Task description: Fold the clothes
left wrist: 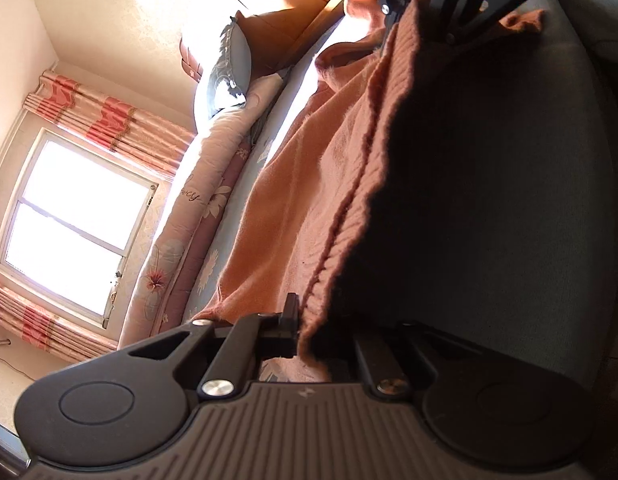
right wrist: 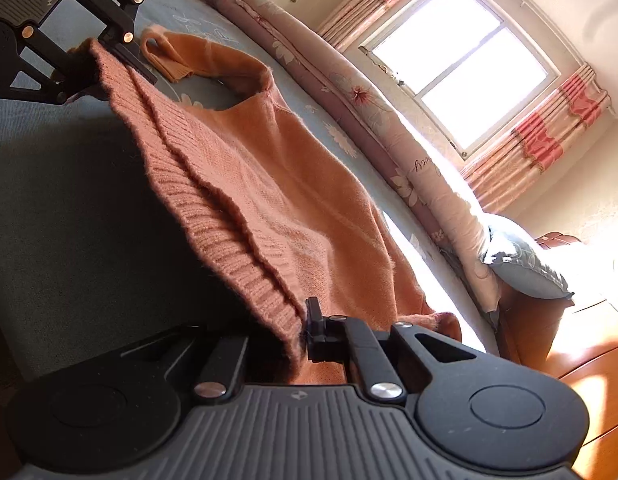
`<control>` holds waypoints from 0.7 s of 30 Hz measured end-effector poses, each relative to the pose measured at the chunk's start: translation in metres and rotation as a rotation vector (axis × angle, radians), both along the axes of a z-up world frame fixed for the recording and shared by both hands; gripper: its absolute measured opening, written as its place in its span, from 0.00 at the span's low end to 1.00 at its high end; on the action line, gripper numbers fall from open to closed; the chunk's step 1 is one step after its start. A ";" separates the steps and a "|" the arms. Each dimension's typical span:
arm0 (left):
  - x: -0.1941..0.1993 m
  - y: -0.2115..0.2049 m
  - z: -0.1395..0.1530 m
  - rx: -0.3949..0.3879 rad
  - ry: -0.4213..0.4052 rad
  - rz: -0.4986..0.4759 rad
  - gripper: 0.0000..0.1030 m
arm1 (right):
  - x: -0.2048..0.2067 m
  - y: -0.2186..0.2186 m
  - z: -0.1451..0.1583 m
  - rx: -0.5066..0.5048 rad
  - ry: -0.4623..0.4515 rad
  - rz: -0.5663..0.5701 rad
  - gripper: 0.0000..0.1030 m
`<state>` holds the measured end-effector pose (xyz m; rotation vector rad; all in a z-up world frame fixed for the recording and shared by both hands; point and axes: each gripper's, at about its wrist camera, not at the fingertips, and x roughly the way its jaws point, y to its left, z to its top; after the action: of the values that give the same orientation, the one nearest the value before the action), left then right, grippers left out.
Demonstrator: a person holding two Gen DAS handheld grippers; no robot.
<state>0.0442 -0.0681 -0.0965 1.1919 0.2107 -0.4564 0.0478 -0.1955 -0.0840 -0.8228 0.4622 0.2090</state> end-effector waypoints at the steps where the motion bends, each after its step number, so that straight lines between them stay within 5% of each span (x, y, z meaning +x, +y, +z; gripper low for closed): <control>1: -0.003 0.000 0.003 0.011 0.000 -0.012 0.04 | -0.003 -0.001 0.004 0.003 -0.001 0.007 0.08; 13: -0.023 -0.008 -0.036 0.138 0.114 -0.097 0.04 | -0.013 -0.008 -0.023 0.032 0.190 0.050 0.08; 21: -0.022 -0.009 -0.047 0.225 0.161 -0.123 0.05 | -0.017 -0.006 -0.030 0.015 0.238 0.070 0.12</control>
<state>0.0224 -0.0772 -0.1431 1.3941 0.3352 -0.6507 0.0309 -0.2016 -0.1138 -0.8032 0.6546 0.3771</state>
